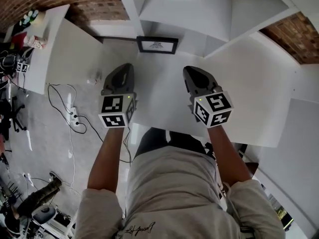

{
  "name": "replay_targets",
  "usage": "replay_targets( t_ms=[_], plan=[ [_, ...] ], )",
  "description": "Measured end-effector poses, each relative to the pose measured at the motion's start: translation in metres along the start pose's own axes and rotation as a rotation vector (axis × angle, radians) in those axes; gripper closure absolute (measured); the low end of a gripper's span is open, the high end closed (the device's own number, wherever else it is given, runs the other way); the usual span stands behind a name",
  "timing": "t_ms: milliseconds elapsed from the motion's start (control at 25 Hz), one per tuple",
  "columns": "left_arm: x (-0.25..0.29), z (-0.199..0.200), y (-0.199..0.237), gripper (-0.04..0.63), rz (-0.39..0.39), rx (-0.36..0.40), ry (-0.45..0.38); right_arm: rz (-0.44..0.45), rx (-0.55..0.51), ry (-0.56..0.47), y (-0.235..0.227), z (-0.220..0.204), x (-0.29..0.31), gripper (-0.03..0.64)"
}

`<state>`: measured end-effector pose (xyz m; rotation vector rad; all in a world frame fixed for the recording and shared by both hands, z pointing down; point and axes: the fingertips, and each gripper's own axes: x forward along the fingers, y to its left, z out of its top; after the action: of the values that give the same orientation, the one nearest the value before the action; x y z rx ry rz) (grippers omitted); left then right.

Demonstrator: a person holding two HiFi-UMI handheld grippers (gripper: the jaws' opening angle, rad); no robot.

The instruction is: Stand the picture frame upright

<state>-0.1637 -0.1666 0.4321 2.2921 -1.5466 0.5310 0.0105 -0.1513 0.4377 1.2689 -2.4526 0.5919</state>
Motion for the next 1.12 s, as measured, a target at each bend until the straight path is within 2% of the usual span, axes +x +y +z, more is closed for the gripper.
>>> replay_targets(
  t_ms=[160, 320, 680, 1120],
  plan=[
    [-0.019, 0.000, -0.020, 0.578, -0.017, -0.015, 0.001, 0.019, -0.009, 0.014, 0.007, -0.003, -0.020, 0.583],
    [-0.030, 0.000, -0.050, 0.580, -0.072, -0.017, 0.029, 0.035, -0.025, 0.027, 0.013, -0.001, -0.042, 0.583],
    [-0.052, 0.031, -0.118, 0.580, -0.172, -0.025, -0.019, 0.060, -0.033, 0.056, 0.009, 0.002, -0.090, 0.586],
    [-0.068, 0.036, -0.161, 0.580, -0.189, 0.000, -0.022, 0.054, 0.006, 0.033, -0.003, 0.008, -0.132, 0.588]
  ],
)
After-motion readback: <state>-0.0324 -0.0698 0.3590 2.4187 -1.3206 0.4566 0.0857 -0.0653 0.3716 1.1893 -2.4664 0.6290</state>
